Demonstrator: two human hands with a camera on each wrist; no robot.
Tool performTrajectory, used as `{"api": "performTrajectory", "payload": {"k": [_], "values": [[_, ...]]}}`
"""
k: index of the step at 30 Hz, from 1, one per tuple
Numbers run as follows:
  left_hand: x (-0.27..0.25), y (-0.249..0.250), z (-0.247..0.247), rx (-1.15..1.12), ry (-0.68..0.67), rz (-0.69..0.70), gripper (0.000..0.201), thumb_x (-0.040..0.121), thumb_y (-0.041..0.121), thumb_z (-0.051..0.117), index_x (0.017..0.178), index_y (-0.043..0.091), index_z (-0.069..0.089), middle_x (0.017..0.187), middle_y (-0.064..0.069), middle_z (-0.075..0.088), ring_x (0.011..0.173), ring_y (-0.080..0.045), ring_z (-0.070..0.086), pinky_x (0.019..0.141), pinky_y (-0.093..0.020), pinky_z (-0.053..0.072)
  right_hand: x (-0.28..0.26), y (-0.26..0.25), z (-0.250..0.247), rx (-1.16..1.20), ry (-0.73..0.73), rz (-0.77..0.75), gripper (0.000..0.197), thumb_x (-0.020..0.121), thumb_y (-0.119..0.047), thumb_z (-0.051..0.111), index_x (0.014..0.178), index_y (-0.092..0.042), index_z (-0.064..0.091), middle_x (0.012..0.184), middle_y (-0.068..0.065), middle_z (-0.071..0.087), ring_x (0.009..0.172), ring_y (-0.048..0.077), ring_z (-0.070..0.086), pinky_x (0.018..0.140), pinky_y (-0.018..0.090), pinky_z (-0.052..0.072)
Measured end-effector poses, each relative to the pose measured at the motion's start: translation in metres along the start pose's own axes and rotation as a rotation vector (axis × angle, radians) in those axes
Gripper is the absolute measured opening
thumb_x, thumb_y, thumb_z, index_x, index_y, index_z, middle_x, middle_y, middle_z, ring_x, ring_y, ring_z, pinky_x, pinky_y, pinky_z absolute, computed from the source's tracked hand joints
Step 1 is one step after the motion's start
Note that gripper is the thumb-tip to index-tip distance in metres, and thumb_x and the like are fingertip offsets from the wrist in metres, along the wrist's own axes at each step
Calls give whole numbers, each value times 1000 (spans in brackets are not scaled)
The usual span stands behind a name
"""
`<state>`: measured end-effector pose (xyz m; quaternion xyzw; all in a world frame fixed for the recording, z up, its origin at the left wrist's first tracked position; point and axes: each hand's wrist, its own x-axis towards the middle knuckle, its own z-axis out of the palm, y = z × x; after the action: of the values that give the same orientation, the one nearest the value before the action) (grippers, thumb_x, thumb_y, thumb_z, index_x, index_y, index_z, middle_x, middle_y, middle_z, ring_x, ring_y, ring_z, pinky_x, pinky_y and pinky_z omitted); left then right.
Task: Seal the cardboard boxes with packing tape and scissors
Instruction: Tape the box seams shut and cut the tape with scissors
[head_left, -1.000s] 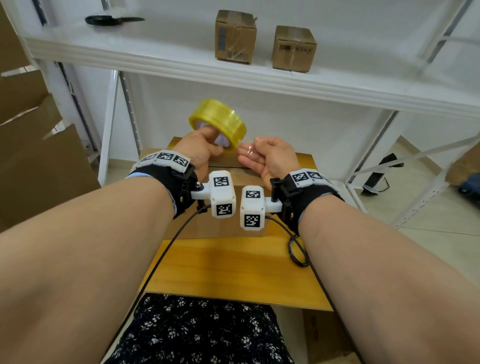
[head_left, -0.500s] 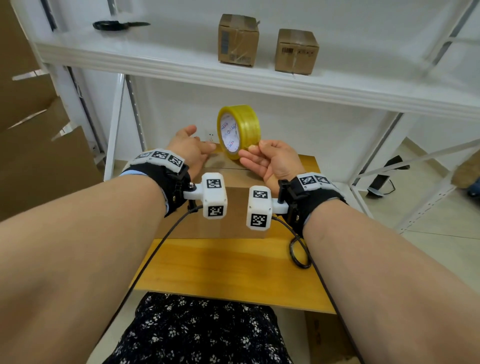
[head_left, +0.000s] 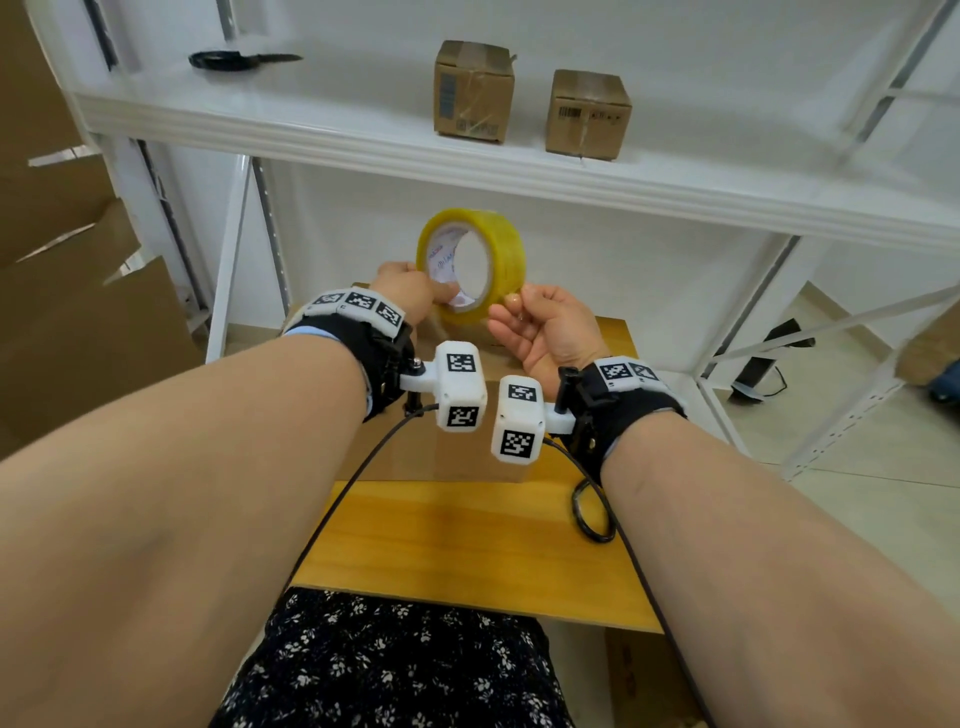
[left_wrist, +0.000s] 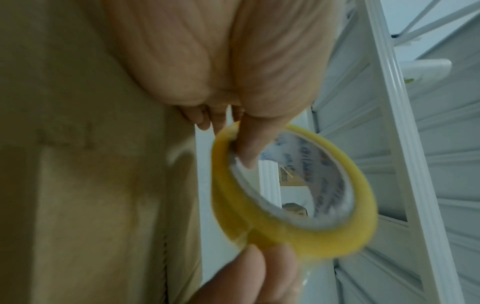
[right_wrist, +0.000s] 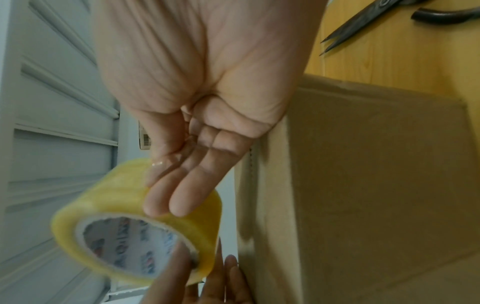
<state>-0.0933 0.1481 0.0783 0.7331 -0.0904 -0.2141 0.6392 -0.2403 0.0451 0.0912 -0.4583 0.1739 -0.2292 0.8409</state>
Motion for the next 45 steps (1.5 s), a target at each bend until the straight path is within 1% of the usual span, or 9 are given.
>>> {"api": "performTrajectory", "payload": {"k": [4,9,17,21,24,32,35,39,45], "values": [[-28,3,2,-268,18,53,73,53,20,88,113,25,48,109,-8,65,100,-32,64,90,-50,53,1,2,1,-64,1,-12,16,103,-7,49,88,-4,53,59,7,65,55,18,69,53,30,61],[-34,1,0,-195,65,90,47,61,33,79,106,24,65,107,-3,70,102,-26,66,96,-45,51,-1,-3,0,-264,11,-1,5,101,-6,52,97,-3,51,64,10,66,58,23,71,54,33,61],[-47,11,17,33,111,209,6,98,38,50,98,34,47,88,10,71,93,-17,65,89,-38,51,7,-15,-25,-431,229,-4,3,100,-9,53,98,-7,52,78,11,68,78,31,74,60,36,61],[-50,14,21,113,127,184,37,96,51,47,118,21,50,83,10,67,76,-7,60,63,-23,40,11,-12,-31,-333,235,21,2,99,-7,52,99,-5,52,84,15,61,83,30,71,61,36,61],[-54,27,25,326,93,51,54,92,60,42,120,15,54,99,-6,56,85,-30,52,77,-32,37,11,-10,-34,-258,219,48,5,101,-6,49,102,-1,50,79,14,58,84,31,68,55,33,59],[-59,26,42,890,46,198,25,101,11,39,123,0,44,121,-24,57,107,-41,56,81,-37,39,6,-17,-45,-140,203,104,13,101,-6,48,106,3,57,79,17,64,81,35,73,58,34,61],[-58,25,44,694,48,103,23,98,29,52,101,7,56,103,-12,61,93,-32,52,77,-31,36,6,-15,-47,-142,218,107,16,101,-8,50,103,4,61,75,17,70,77,31,74,59,33,61],[-61,24,48,525,82,45,65,95,60,40,130,7,52,107,-11,51,96,-30,49,79,-33,32,5,-15,-49,-143,209,105,16,102,-9,48,104,3,59,79,14,62,71,26,75,57,31,60],[-62,14,42,389,-48,115,43,77,52,72,90,11,68,74,3,63,73,-12,56,60,-23,33,3,-21,-48,-199,166,128,17,101,-5,47,109,4,59,76,15,70,72,28,73,56,30,61]]}}
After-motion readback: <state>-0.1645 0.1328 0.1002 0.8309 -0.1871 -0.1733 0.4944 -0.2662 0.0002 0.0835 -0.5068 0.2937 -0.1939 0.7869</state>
